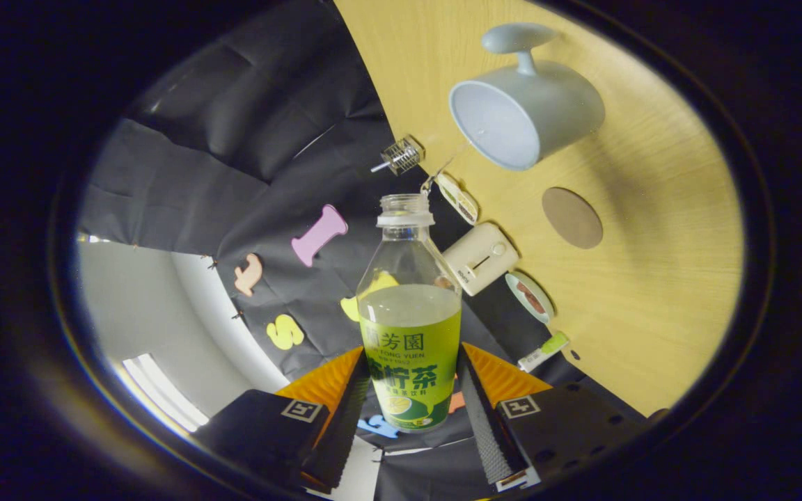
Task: Take the bottle from table, then pour the juice into the cup, finally place the bottle on the coaster
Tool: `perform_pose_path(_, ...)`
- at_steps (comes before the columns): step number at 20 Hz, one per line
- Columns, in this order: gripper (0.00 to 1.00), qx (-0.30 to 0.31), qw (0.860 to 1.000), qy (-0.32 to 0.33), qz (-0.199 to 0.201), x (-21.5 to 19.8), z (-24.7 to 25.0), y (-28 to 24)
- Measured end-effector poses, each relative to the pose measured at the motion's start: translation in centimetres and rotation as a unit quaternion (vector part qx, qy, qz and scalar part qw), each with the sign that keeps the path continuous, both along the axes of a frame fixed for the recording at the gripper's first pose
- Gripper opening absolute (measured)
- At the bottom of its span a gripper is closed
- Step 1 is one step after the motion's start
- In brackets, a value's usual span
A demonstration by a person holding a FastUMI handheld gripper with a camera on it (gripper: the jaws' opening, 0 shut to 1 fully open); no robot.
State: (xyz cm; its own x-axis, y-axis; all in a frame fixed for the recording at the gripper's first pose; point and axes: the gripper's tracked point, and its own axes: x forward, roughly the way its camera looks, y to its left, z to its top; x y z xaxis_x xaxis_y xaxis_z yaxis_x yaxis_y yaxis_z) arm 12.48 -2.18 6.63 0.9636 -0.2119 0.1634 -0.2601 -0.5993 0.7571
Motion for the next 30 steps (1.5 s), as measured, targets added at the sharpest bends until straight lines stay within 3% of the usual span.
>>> perform_pose_path(10,0.77,-0.047,0.999,0.027,0.008,0.3,-1.1,0.5)
perform_pose_path(13,0.77,-0.109,0.992,0.060,0.021,0.5,-1.9,1.2)
perform_pose_path(18,0.77,-0.225,0.968,0.103,0.026,-0.3,-2.9,1.5)
perform_pose_path(20,0.77,-0.277,0.951,0.132,0.027,-0.6,-4.0,1.7)
perform_pose_path(23,0.78,-0.365,0.913,0.180,0.033,-1.6,-5.3,1.7)
perform_pose_path(27,0.78,-0.497,0.830,0.250,0.032,-3.2,-5.8,0.7)
perform_pose_path(30,0.78,-0.553,0.791,0.263,0.024,-4.5,-4.5,-0.2)
